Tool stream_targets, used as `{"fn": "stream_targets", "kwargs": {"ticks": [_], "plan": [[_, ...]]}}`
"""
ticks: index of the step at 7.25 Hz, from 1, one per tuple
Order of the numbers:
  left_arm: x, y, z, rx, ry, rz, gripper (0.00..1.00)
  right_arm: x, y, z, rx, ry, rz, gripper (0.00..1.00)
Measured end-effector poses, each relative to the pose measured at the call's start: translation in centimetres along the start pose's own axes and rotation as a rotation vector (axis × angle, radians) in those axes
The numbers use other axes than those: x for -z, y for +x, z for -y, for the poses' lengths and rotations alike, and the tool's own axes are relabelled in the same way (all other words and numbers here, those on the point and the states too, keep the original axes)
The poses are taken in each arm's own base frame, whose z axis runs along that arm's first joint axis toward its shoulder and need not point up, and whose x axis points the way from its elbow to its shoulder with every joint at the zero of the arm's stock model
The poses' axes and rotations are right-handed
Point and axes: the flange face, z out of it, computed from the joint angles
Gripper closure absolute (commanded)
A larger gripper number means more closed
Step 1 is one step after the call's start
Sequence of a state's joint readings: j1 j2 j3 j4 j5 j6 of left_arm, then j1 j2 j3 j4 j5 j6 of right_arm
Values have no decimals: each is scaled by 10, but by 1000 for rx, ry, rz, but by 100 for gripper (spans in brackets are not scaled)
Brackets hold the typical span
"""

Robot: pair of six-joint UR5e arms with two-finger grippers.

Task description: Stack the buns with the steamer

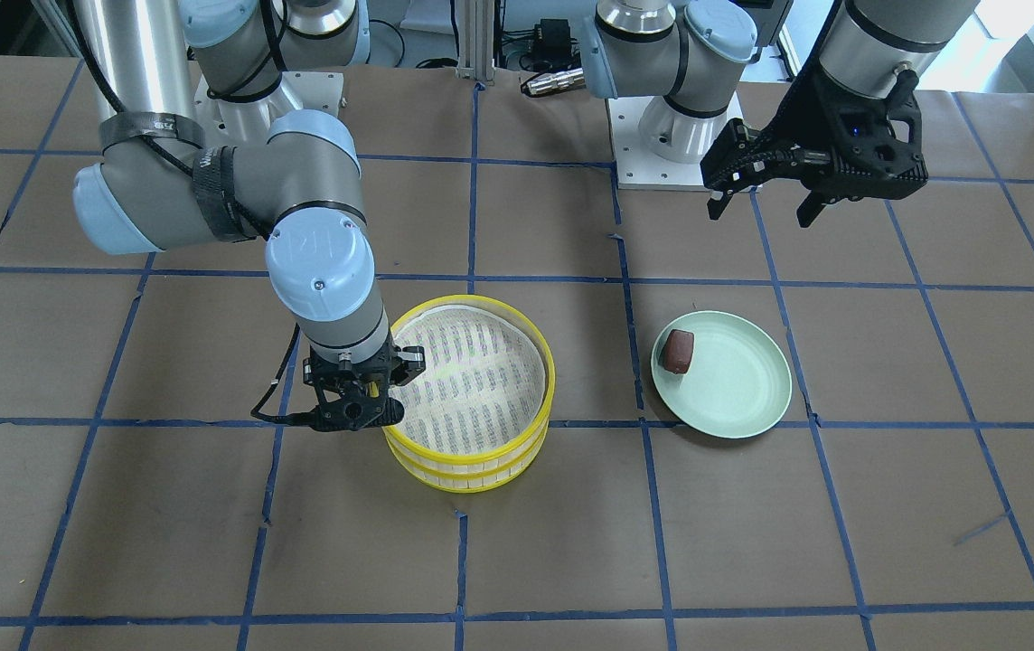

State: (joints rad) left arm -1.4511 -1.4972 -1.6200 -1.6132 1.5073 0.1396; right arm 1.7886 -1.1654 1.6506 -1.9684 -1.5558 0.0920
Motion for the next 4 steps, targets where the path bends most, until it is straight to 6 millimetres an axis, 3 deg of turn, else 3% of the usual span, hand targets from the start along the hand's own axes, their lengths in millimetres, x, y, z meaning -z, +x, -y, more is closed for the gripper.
{"fn": "stream_targets", "kwargs": {"ticks": [1, 2, 3, 4], "plan": [[-2, 0, 0, -2, -4, -1, 0, 2, 0, 1, 3, 2, 5, 14], [-8, -3, -1, -2, -15, -3, 0, 18, 3, 4, 6, 5, 14, 11], [-20, -7, -2, 3, -35, -6, 0, 53, 10, 3, 1, 2, 30, 10], [-38, -11, -2, 9, -50, -7, 0, 106, 23, -5, -5, -4, 46, 9]]}}
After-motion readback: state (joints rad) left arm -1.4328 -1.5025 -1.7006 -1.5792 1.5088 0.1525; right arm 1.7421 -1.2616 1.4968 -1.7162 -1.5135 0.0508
